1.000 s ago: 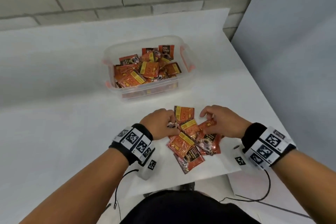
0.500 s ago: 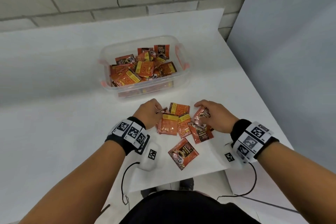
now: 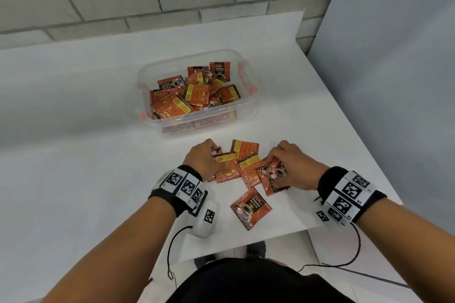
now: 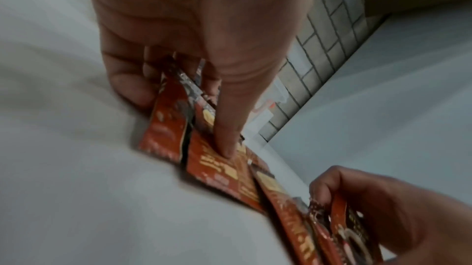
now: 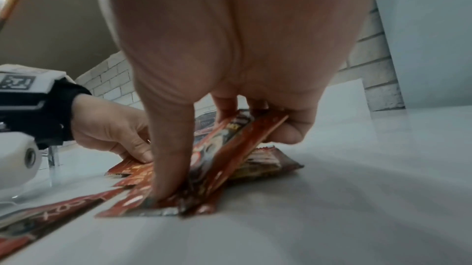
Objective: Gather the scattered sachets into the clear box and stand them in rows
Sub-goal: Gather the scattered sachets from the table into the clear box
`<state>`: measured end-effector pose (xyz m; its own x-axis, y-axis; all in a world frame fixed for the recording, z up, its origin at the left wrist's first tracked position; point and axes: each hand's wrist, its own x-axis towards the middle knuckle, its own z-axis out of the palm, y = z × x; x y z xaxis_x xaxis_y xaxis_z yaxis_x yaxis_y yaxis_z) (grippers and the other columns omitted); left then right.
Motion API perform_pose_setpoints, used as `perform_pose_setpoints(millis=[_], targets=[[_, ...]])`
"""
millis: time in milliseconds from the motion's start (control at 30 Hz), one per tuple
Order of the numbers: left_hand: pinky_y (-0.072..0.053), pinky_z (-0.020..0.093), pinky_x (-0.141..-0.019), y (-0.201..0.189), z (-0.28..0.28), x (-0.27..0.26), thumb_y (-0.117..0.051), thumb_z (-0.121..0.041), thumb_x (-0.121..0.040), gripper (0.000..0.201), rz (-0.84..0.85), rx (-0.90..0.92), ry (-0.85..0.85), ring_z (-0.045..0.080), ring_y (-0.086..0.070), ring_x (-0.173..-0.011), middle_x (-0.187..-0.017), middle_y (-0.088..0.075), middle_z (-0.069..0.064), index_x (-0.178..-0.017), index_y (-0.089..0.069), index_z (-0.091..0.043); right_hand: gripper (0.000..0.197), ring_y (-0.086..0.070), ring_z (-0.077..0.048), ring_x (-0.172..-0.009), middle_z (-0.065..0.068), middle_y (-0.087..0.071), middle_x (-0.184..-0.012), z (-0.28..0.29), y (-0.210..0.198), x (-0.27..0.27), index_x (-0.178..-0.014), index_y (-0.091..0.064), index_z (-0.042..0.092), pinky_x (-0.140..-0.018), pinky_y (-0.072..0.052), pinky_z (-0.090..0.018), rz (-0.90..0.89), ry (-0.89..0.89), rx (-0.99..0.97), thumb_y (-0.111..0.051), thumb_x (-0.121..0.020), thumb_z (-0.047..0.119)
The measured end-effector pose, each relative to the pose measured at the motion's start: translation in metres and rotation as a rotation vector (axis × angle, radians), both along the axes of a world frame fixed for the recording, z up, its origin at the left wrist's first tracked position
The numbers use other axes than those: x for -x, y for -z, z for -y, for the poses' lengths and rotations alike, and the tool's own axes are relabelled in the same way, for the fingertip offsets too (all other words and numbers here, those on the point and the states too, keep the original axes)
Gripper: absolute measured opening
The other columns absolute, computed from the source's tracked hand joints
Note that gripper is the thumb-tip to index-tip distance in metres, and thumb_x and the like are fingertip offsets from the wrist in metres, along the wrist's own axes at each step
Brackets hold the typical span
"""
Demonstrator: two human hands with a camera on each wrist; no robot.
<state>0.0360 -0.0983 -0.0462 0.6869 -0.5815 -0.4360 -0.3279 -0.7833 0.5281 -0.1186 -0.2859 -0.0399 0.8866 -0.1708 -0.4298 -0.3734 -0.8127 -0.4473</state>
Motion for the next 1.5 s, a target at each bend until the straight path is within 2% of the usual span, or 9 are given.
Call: perform_pose_setpoints(millis=[100, 233, 367, 500, 700, 900, 1100, 1367, 1500], targets=[[-0.039, 0.022, -0.068, -0.002, -0.001, -0.006, -0.073, -0.022, -0.084, 0.036, -0.004, 0.031, -0.012, 0.015, -0.053, -0.085, -0.107, -0.059, 0.002, -0.114, -0.053, -0.017, 0.046, -0.050, -0.016, -0.096, 0.001, -0.050, -0.109, 0.002, -0.005, 0.001, -0.105, -0.043, 0.023, -0.076, -0.045, -0.024, 0.025, 0.072, -0.066, -0.078, -0.076, 0.017], [-0.044, 0.022, -0.064, -0.018, -0.013, -0.021, -0.070, -0.009, -0.085, 0.025, -0.061, 0.205, -0.093, 0.018, -0.061, -0.083, -0.104, -0.065, 0.006, -0.099, -0.053, -0.021, 0.049, -0.060, -0.011, -0.083, 0.000, -0.058, -0.106, 0.018, -0.017, 0.007, -0.114, -0.046, 0.024, -0.063, -0.048, -0.015, 0.047, 0.203, -0.213, -0.077, -0.078, 0.015], [-0.049, 0.015, -0.061, -0.043, -0.004, -0.008, -0.069, -0.003, -0.084, 0.031, -0.252, 0.384, -0.027, 0.011, -0.065, -0.080, -0.096, -0.066, -0.003, -0.105, -0.053, -0.019, 0.076, -0.057, -0.013, -0.094, 0.000, -0.054, -0.117, 0.030, -0.023, 0.001, -0.142, -0.033, 0.028, -0.078, -0.047, -0.019, -0.042, 0.155, -0.154, -0.076, -0.080, 0.017], [-0.050, 0.023, -0.079, -0.033, 0.022, 0.021, -0.070, -0.012, -0.086, 0.049, -0.201, 0.145, 0.234, 0.014, -0.059, -0.097, -0.121, -0.058, 0.000, -0.130, -0.051, -0.018, 0.087, -0.048, -0.021, -0.114, -0.006, -0.046, -0.132, 0.029, -0.015, -0.010, -0.149, -0.022, 0.028, -0.097, -0.041, -0.029, -0.186, 0.015, -0.008, -0.075, -0.079, 0.026], [-0.039, 0.025, -0.096, -0.011, 0.036, 0.032, -0.071, -0.019, -0.083, 0.063, 0.006, 0.045, 0.293, 0.024, -0.047, -0.121, -0.133, -0.044, 0.011, -0.140, -0.043, -0.010, 0.065, -0.042, -0.020, -0.106, -0.004, -0.038, -0.117, 0.031, -0.006, -0.011, -0.123, -0.043, 0.016, -0.089, -0.043, -0.031, -0.132, 0.063, 0.079, -0.080, -0.071, 0.030], [-0.047, 0.034, -0.093, 0.000, 0.039, 0.035, -0.072, -0.018, -0.080, 0.065, 0.030, -0.007, 0.293, 0.024, -0.053, -0.113, -0.126, -0.056, 0.010, -0.138, -0.043, -0.011, 0.056, -0.057, -0.018, -0.090, -0.002, -0.058, -0.105, 0.034, -0.017, -0.017, -0.117, -0.043, 0.018, -0.068, -0.045, -0.021, -0.004, 0.220, -0.095, -0.080, -0.075, 0.022], [-0.051, 0.033, -0.088, -0.006, 0.040, 0.023, -0.075, -0.024, -0.079, 0.062, -0.072, -0.073, 0.230, 0.024, -0.057, -0.109, -0.125, -0.057, 0.009, -0.132, -0.047, -0.010, 0.047, -0.060, -0.005, -0.088, 0.017, -0.062, -0.098, 0.003, -0.042, -0.018, -0.101, -0.051, 0.036, -0.072, -0.046, -0.014, -0.184, -0.092, -0.287, -0.083, -0.070, 0.020], [-0.047, 0.023, -0.070, -0.012, 0.026, 0.015, -0.075, -0.014, -0.076, 0.054, -0.146, 0.001, 0.304, 0.017, -0.055, -0.095, -0.128, -0.055, 0.005, -0.125, -0.052, -0.023, 0.074, -0.048, -0.009, -0.109, 0.004, -0.050, -0.134, -0.038, -0.023, -0.007, -0.141, -0.038, 0.030, -0.083, -0.040, -0.013, -0.347, -0.416, -0.176, -0.077, -0.078, 0.021], [-0.041, 0.019, -0.090, -0.006, 0.028, 0.022, -0.074, -0.013, -0.076, 0.084, -0.115, 0.004, 0.428, 0.020, -0.050, -0.123, -0.143, -0.048, 0.004, -0.147, -0.034, -0.029, 0.084, -0.043, -0.015, -0.125, 0.004, -0.041, -0.145, -0.042, -0.018, -0.010, -0.147, -0.026, 0.032, -0.090, -0.034, -0.019, -0.298, -0.478, -0.077, -0.075, -0.080, 0.021]])
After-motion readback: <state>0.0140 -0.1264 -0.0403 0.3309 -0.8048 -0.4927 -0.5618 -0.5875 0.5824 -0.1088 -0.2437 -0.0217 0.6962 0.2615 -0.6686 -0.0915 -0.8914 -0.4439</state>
